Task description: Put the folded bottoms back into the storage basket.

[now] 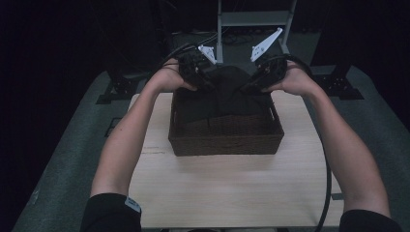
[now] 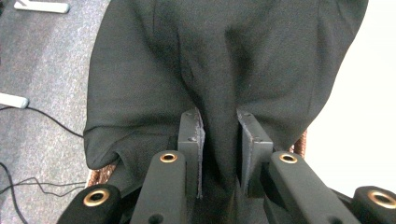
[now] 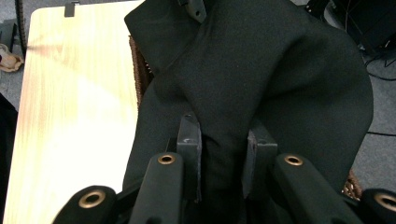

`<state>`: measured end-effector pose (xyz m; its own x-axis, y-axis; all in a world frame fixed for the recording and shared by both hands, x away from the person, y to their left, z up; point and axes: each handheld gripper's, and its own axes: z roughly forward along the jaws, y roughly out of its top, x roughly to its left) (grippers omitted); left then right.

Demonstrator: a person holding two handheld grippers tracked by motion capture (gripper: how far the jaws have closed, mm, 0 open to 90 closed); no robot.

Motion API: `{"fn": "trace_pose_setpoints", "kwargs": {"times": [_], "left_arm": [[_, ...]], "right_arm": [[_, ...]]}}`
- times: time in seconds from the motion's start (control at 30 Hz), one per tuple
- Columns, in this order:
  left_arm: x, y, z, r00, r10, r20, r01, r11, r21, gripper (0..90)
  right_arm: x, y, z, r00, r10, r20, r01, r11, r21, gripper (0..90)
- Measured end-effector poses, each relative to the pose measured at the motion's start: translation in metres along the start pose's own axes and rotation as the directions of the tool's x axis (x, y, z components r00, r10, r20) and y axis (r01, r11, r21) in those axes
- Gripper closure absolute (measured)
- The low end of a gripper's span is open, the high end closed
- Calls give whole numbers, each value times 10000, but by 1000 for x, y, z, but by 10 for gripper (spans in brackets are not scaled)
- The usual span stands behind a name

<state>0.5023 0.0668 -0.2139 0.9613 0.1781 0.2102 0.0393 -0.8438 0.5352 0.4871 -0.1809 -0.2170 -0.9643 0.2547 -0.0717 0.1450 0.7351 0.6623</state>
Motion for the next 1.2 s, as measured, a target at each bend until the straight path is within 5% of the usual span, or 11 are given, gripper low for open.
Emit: {"fn": "trace_pose_setpoints", "kwargs": {"times": [0.87, 1.07, 1.13, 1.2], "left_arm": [[3, -15, 35, 9998, -159, 108, 154, 9987, 496, 740], [3, -14, 36, 9989, -396, 240, 395, 9992, 67, 826], [1, -12, 41, 9992, -238, 327, 225, 9990, 399, 859], [4, -15, 46, 9982, -563, 205, 549, 9963, 667, 859]], "right_arm": [[-12, -21, 32, 9989, 392, -246, -385, 9988, 300, 716], [-11, -25, 43, 9983, 449, -368, -433, 9980, 451, 721], [-12, -25, 51, 9984, 451, -351, -432, 9976, 544, 730], [-13, -25, 55, 9982, 491, -344, -466, 9965, 696, 732]]}}
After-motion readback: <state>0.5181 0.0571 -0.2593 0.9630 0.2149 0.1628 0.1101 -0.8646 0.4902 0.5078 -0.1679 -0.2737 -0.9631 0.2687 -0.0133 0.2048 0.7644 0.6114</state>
